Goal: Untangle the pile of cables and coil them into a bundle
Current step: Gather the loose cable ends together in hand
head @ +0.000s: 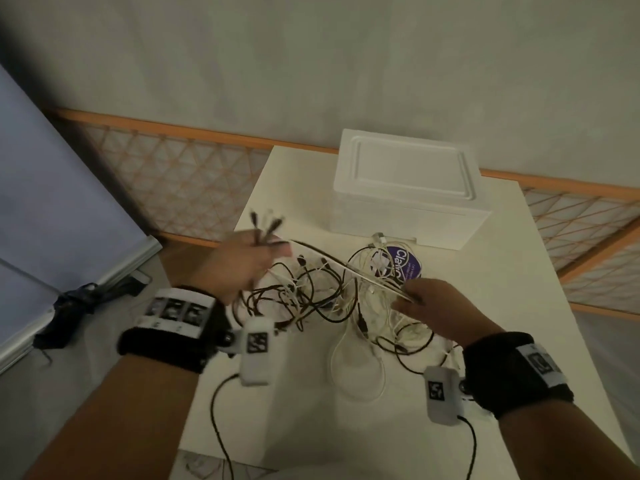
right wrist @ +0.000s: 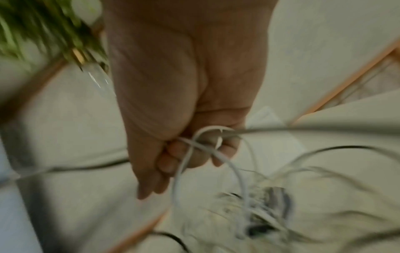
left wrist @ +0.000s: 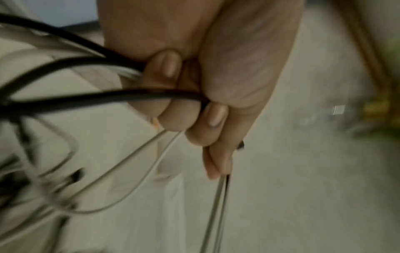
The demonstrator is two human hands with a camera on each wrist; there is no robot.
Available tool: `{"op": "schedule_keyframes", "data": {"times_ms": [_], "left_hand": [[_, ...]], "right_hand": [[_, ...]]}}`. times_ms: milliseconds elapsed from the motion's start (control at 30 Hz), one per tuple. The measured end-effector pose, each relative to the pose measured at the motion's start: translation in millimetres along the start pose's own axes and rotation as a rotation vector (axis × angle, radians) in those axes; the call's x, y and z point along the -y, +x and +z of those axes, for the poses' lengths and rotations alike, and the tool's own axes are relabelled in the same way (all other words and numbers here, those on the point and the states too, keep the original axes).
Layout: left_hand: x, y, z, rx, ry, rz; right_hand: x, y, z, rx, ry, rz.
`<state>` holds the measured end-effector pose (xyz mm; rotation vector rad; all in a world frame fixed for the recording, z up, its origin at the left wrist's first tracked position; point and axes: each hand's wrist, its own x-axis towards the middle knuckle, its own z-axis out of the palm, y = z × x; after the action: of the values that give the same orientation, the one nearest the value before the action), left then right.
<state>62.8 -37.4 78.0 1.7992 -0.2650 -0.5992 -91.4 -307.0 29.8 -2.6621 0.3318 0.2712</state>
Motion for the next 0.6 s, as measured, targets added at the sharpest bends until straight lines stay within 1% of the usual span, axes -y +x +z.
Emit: {"op": "schedule_keyframes", "data": {"times_ms": [33, 100, 167, 233, 300, 367, 400, 433, 467, 500, 533, 567, 600], "left_hand": [[-4.3, 2.9, -11.5, -0.033, -0.117, 0.017], [-13.9, 7.6, -23.9, -0.032, -0.236, 0.070], [-28.2, 7.7, -24.2, -0.008, -0.315, 0.110], [-44.3, 6.3, -20.5, -0.014, -0.403, 0.137], [-61.0, 4.0, -18.3, -0.034, -0.504, 0.162], [-69.8, 4.0, -16.7, -0.090, -0.548, 0.173], [-71.0, 4.9, -13.9, -0.132, -0.522, 0.187], [-70.5, 6.8, -9.4, -0.175, -0.437, 0.209], [-68.9, 8.5, -3.1, -0.218, -0.267, 0.224], [-66.0, 9.6, 4.7, -0.227, -0.056, 0.225], [-61.5, 8.6, 15.5, -0.188, 0.130, 0.197], [-54.7, 7.8, 28.1, -0.107, 0.246, 0.147], [-46.9, 6.1, 40.7, -0.018, 0.282, 0.082]], "right_hand": [[-7.0, -2.4, 5.3, 0.015, -0.009, 0.030], [-11.7, -3.0, 17.3, 0.049, -0.029, 0.065], [-7.2, -0.3, 24.8, 0.014, 0.012, 0.074], [-2.4, 2.4, 29.4, -0.052, 0.066, 0.082], [-0.5, 3.2, 34.0, -0.084, 0.108, 0.101], [-0.5, 3.2, 38.6, -0.091, 0.154, 0.117], [0.0, 2.8, 40.1, -0.088, 0.172, 0.121], [1.1, 3.3, 40.3, -0.089, 0.187, 0.124], [3.1, 4.2, 39.8, -0.097, 0.196, 0.128], [7.2, 5.6, 37.9, -0.108, 0.195, 0.127], [12.0, 7.5, 35.4, -0.126, 0.194, 0.117], [17.7, 9.8, 31.9, -0.145, 0.199, 0.099], [24.3, 12.0, 28.2, -0.166, 0.207, 0.076]]}}
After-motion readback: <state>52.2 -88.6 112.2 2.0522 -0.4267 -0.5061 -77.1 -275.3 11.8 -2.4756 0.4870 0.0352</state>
